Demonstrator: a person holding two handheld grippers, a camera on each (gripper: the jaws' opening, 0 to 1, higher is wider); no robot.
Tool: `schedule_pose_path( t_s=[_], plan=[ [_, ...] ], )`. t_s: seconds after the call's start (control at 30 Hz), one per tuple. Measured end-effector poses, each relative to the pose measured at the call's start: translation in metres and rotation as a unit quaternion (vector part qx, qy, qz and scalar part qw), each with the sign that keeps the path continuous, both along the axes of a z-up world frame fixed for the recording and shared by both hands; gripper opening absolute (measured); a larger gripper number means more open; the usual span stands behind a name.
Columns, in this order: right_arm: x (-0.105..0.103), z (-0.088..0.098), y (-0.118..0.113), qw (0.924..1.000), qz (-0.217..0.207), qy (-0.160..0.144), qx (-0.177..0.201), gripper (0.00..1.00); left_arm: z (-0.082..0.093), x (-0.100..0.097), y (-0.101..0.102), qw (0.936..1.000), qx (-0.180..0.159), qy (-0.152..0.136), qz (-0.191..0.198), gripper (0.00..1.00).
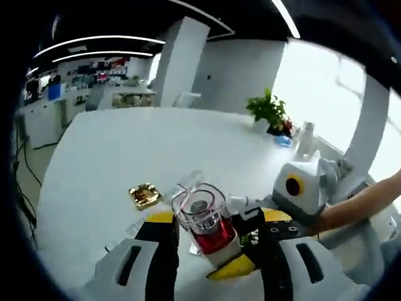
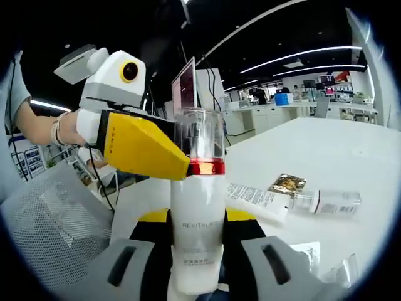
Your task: Arrange the skincare products in the storage area until every visible bottle or jar stands upright without overlapping.
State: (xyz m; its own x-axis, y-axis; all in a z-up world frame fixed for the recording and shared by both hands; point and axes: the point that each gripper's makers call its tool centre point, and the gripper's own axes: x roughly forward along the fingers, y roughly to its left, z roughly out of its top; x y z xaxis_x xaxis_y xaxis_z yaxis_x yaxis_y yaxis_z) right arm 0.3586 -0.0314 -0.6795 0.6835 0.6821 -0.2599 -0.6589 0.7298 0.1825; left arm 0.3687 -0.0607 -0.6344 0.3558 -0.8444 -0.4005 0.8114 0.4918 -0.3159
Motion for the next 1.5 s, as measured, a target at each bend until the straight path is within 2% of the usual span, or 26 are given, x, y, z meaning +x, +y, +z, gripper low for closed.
schedule_pose_path(
  t_s=[0.03, 0.1, 0.17, 0.23, 0.47, 0.5, 0.57, 0.6, 0.7, 0.73, 0.8, 0.93, 0.97, 1.03, 1.1, 1.2, 1.43, 1.5],
  plan=[
    [0.001, 0.000, 0.001, 1.0000, -0.008, -0.001, -0.004, 0.29, -0.003, 0.000, 0.001, 0.9999, 0.001, 0.004, 0.013, 0.44],
    [0.002, 0.000, 0.002, 0.9997, -0.018, -0.005, -0.014, 0.29, -0.005, 0.002, 0.001, 0.9984, -0.019, 0.012, 0.052, 0.43],
    [0.002, -0.001, 0.002, 0.9995, -0.025, -0.007, -0.020, 0.29, -0.004, 0.008, 0.005, 0.9948, -0.037, 0.015, 0.093, 0.37],
    [0.003, -0.001, 0.001, 0.9991, -0.032, -0.009, -0.027, 0.29, -0.005, 0.010, 0.008, 0.9924, -0.041, 0.016, 0.115, 0.30],
    [0.004, 0.000, 0.000, 0.9982, -0.045, -0.015, -0.037, 0.30, 0.000, 0.009, 0.004, 0.9893, -0.054, 0.001, 0.136, 0.28],
    [0.004, 0.000, 0.000, 0.9978, -0.046, -0.015, -0.045, 0.31, 0.003, 0.010, 0.002, 0.9900, -0.053, -0.020, 0.129, 0.28],
    [0.005, 0.000, -0.002, 0.9973, -0.051, -0.008, -0.052, 0.31, 0.004, 0.009, -0.001, 0.9904, -0.053, -0.020, 0.126, 0.27],
    [0.005, 0.000, -0.004, 0.9959, -0.050, -0.014, -0.075, 0.32, 0.004, 0.010, -0.001, 0.9907, -0.053, -0.020, 0.124, 0.26],
    [0.002, 0.001, -0.005, 0.9925, -0.031, -0.030, -0.115, 0.33, 0.007, 0.010, -0.003, 0.9926, -0.039, -0.046, 0.105, 0.26],
    [0.000, 0.003, -0.006, 0.9914, -0.026, -0.030, -0.125, 0.35, 0.008, 0.011, -0.003, 0.9929, -0.031, -0.060, 0.097, 0.26],
    [-0.004, 0.003, -0.008, 0.9916, -0.022, -0.020, -0.126, 0.42, 0.008, 0.013, -0.002, 0.9937, -0.025, -0.064, 0.089, 0.26],
    [-0.018, -0.009, -0.022, 0.9846, -0.005, -0.003, -0.175, 0.50, 0.009, 0.017, 0.004, 0.9940, -0.018, -0.079, 0.073, 0.26],
    [-0.023, -0.014, -0.026, 0.9834, -0.002, 0.011, -0.181, 0.54, 0.010, 0.016, 0.004, 0.9941, -0.015, -0.085, 0.064, 0.26],
    [-0.030, -0.018, -0.032, 0.9821, 0.002, 0.010, -0.188, 0.56, 0.010, 0.013, 0.006, 0.9944, -0.013, -0.093, 0.050, 0.25],
    [-0.041, -0.030, -0.040, 0.9780, 0.012, 0.039, -0.205, 0.62, 0.011, 0.011, 0.008, 0.9945, -0.015, -0.094, 0.043, 0.25],
    [-0.054, -0.040, -0.049, 0.9738, 0.019, 0.056, -0.220, 0.67, 0.011, 0.006, 0.009, 0.9948, -0.021, -0.096, 0.028, 0.25],
    [-0.073, -0.057, -0.062, 0.9621, 0.035, 0.068, -0.262, 0.70, 0.014, -0.006, 0.003, 0.9938, -0.038, -0.103, -0.014, 0.25],
    [-0.075, -0.060, -0.068, 0.9552, 0.040, 0.060, -0.287, 0.70, 0.018, -0.010, -0.002, 0.9922, -0.048, -0.110, -0.032, 0.25]
  ],
)
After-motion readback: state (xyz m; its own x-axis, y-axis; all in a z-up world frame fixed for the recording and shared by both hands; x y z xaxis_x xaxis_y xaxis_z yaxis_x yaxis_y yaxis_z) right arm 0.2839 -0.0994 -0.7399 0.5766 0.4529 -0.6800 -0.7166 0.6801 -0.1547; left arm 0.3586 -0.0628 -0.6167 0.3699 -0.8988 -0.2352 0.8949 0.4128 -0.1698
